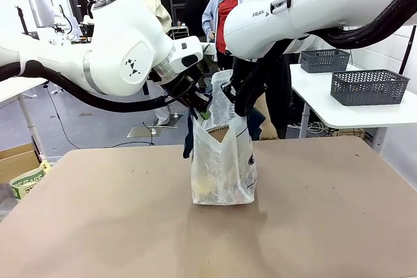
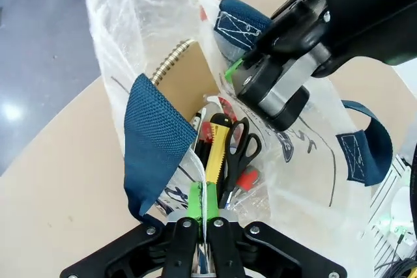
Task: Transfer purchased items from the store into the shopping bag.
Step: Move the Reusable shopping bag to the right side of the table.
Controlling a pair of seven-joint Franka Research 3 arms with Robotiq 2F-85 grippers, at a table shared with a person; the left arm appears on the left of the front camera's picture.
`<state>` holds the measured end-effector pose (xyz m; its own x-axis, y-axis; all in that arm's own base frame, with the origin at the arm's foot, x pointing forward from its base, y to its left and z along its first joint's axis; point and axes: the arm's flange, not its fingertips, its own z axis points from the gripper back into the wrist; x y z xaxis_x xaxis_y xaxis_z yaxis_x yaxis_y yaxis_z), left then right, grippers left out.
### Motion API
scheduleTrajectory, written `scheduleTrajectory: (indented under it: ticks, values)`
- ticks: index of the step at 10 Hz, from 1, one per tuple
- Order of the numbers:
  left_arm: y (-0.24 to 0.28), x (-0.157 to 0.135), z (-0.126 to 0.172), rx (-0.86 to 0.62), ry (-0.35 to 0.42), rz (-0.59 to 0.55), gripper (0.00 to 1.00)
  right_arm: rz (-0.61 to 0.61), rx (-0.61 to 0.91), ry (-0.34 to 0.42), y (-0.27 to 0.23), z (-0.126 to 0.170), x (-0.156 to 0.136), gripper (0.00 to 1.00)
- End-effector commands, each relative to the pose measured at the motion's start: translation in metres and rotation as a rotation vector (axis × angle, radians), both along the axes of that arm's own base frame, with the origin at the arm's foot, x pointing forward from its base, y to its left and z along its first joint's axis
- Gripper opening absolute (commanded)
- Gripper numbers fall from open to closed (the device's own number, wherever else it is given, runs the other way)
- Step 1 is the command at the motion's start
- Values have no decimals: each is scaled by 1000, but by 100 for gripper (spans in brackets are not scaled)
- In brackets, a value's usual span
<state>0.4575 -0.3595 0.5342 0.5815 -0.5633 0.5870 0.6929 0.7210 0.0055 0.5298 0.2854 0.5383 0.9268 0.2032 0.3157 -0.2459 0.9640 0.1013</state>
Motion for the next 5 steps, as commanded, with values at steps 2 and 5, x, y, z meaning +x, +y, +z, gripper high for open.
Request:
scheduleTrajectory:
  ticks: [2, 5]
  values:
    - [0, 0, 0, 0, 0, 0, 0, 0, 0, 0, 0, 0, 0, 0]
    - [-8, 11, -6, -15, 14, -40, 0, -13, 50, 24, 4, 1, 8, 0]
